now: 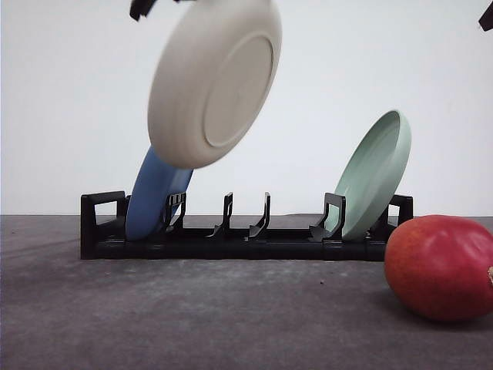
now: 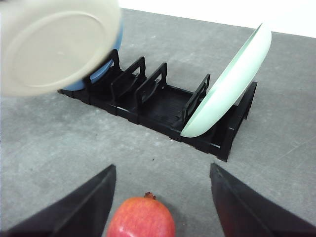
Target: Place pomegranate in white plate
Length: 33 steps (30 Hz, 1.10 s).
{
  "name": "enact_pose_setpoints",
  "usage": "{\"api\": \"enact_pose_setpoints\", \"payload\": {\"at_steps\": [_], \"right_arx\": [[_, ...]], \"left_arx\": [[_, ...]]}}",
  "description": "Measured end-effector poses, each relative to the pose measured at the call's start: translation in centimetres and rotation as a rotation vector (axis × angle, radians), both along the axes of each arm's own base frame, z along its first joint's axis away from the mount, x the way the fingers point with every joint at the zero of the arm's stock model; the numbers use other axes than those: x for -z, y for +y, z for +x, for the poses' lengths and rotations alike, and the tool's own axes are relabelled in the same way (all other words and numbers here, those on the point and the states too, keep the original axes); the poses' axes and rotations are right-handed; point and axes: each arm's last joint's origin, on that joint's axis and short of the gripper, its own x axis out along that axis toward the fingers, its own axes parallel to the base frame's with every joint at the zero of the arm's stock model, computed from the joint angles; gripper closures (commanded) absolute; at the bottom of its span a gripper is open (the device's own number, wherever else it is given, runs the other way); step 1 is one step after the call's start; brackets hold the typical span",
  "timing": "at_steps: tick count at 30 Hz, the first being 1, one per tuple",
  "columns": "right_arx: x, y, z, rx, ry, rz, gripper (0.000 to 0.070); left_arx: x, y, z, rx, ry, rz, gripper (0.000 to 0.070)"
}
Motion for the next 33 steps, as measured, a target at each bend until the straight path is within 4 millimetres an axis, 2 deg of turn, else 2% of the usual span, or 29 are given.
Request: {"api": "enact_pose_setpoints", "payload": {"at_steps": [8, 15, 22, 26, 33], "right_arx": [[0.0, 0.0, 0.0, 0.000, 0.004, -0.001, 0.0320], [0.4, 0.0, -0.2, 0.000, 0.043, -0.012, 0.0320], [0.5, -0.1, -0.2, 0.000, 0.054, -0.015, 0.0320], [0.5, -0.1, -0.2, 0.000, 0.054, -0.015, 0.0320], [0.5, -0.1, -0.2, 0.000, 0.054, -0.015, 0.0320]], "left_arx": [[1.9, 1.6, -2.7, 0.035, -0.097, -0.139, 0.0690], [3.0, 2.6, -3.8, 0.058, -0.154, -0.221, 0.0691], [4.6, 2.4, -4.3, 0.168, -0.177, -0.098, 0.0691], [5.6, 2.1, -4.7, 0.207, -0.205, 0.031, 0.0690], [7.4, 1.5, -5.7, 0.196, -0.307, 0.249, 0.0690]]}}
